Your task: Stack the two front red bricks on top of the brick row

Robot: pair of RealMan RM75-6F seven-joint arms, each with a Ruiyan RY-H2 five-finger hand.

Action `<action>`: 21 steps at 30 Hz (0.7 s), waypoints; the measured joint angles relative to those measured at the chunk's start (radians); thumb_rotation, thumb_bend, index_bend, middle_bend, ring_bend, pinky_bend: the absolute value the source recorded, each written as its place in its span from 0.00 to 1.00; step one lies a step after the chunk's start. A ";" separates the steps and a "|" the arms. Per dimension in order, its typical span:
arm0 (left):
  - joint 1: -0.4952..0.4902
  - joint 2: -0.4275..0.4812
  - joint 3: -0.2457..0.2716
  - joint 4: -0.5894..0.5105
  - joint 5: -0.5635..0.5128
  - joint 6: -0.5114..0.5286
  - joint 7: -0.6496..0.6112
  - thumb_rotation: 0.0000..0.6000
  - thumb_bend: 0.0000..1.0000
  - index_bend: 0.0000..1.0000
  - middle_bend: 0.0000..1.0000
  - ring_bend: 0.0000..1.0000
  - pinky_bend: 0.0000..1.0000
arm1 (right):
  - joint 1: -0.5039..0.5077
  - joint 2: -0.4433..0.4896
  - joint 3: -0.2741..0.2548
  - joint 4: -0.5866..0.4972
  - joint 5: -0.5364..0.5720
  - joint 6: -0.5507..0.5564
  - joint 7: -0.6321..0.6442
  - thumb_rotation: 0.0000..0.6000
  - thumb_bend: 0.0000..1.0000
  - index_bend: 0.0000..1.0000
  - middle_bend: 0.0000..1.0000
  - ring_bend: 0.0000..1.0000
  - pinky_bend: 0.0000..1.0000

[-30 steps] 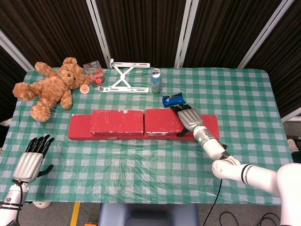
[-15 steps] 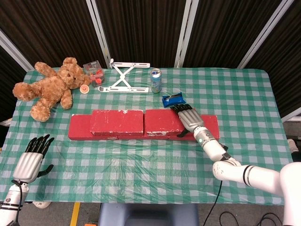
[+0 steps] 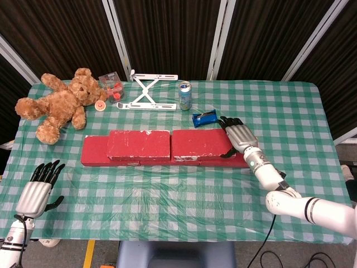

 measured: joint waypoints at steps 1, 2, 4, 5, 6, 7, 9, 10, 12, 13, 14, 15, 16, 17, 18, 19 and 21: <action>0.001 0.000 0.000 -0.001 0.002 0.002 0.001 1.00 0.26 0.00 0.00 0.00 0.06 | -0.007 0.010 0.000 -0.001 -0.006 0.000 0.009 0.83 0.11 0.18 0.07 0.00 0.09; 0.002 0.000 0.001 -0.002 0.003 0.004 0.003 1.00 0.26 0.00 0.00 0.00 0.06 | -0.019 0.023 -0.001 -0.001 -0.019 0.000 0.026 0.81 0.11 0.20 0.07 0.00 0.09; 0.001 -0.001 0.001 -0.002 0.004 0.003 0.006 1.00 0.27 0.00 0.00 0.00 0.06 | -0.042 0.046 -0.002 0.000 -0.041 0.000 0.060 0.68 0.11 0.23 0.07 0.00 0.08; 0.001 -0.003 0.001 -0.002 0.004 0.003 0.011 1.00 0.27 0.00 0.00 0.00 0.06 | -0.060 0.062 -0.005 0.002 -0.058 -0.003 0.087 0.61 0.11 0.24 0.06 0.00 0.07; 0.000 -0.005 0.001 -0.002 0.004 0.002 0.015 1.00 0.26 0.00 0.00 0.00 0.06 | -0.071 0.072 -0.008 0.004 -0.075 -0.005 0.105 0.55 0.11 0.25 0.06 0.00 0.06; 0.000 -0.007 0.001 -0.002 0.004 0.000 0.018 1.00 0.26 0.00 0.00 0.00 0.06 | -0.081 0.081 -0.012 0.007 -0.097 -0.008 0.120 0.48 0.11 0.26 0.05 0.00 0.05; -0.002 -0.010 0.001 -0.001 0.004 -0.004 0.021 1.00 0.26 0.00 0.00 0.00 0.06 | -0.105 0.097 -0.021 0.019 -0.154 -0.016 0.153 0.43 0.11 0.28 0.05 0.00 0.04; -0.003 -0.011 0.000 -0.001 0.004 -0.006 0.022 1.00 0.26 0.00 0.00 0.00 0.06 | -0.116 0.102 -0.025 0.026 -0.180 -0.020 0.171 0.41 0.12 0.28 0.05 0.00 0.03; -0.005 -0.014 0.000 -0.001 0.004 -0.009 0.024 1.00 0.27 0.00 0.00 0.00 0.06 | -0.138 0.107 -0.036 0.052 -0.233 -0.036 0.218 0.40 0.12 0.29 0.04 0.00 0.02; -0.005 -0.014 0.001 -0.001 0.004 -0.011 0.025 1.00 0.27 0.00 0.00 0.00 0.06 | -0.145 0.107 -0.040 0.067 -0.251 -0.044 0.236 0.40 0.12 0.30 0.04 0.00 0.02; -0.006 -0.015 0.000 -0.001 0.004 -0.012 0.026 1.00 0.27 0.00 0.00 0.00 0.06 | -0.153 0.104 -0.045 0.086 -0.271 -0.055 0.255 0.40 0.12 0.30 0.04 0.00 0.02; -0.007 -0.016 0.000 -0.001 0.004 -0.012 0.027 1.00 0.27 0.00 0.00 0.00 0.06 | -0.158 0.100 -0.048 0.101 -0.283 -0.063 0.267 0.40 0.12 0.30 0.04 0.00 0.01; -0.007 -0.017 0.000 -0.001 0.003 -0.013 0.027 1.00 0.27 0.00 0.00 0.00 0.06 | -0.161 0.093 -0.050 0.114 -0.294 -0.071 0.277 0.40 0.12 0.31 0.04 0.00 0.01; -0.007 -0.017 -0.001 0.000 0.002 -0.014 0.028 1.00 0.27 0.00 0.00 0.00 0.06 | -0.164 0.082 -0.053 0.129 -0.306 -0.081 0.287 0.40 0.12 0.31 0.04 0.00 0.01; -0.008 -0.018 -0.001 0.000 0.002 -0.015 0.028 1.00 0.27 0.00 0.00 0.00 0.06 | -0.165 0.074 -0.054 0.139 -0.313 -0.087 0.293 0.40 0.12 0.32 0.04 0.00 0.00; -0.008 -0.018 -0.001 0.001 0.001 -0.016 0.028 1.00 0.27 0.00 0.00 0.00 0.06 | -0.166 0.065 -0.055 0.147 -0.320 -0.093 0.296 0.40 0.12 0.32 0.04 0.00 0.00; -0.008 -0.018 -0.001 0.001 -0.001 -0.018 0.028 1.00 0.27 0.00 0.00 0.00 0.06 | -0.166 0.045 -0.056 0.162 -0.334 -0.102 0.302 0.40 0.12 0.33 0.04 0.00 0.00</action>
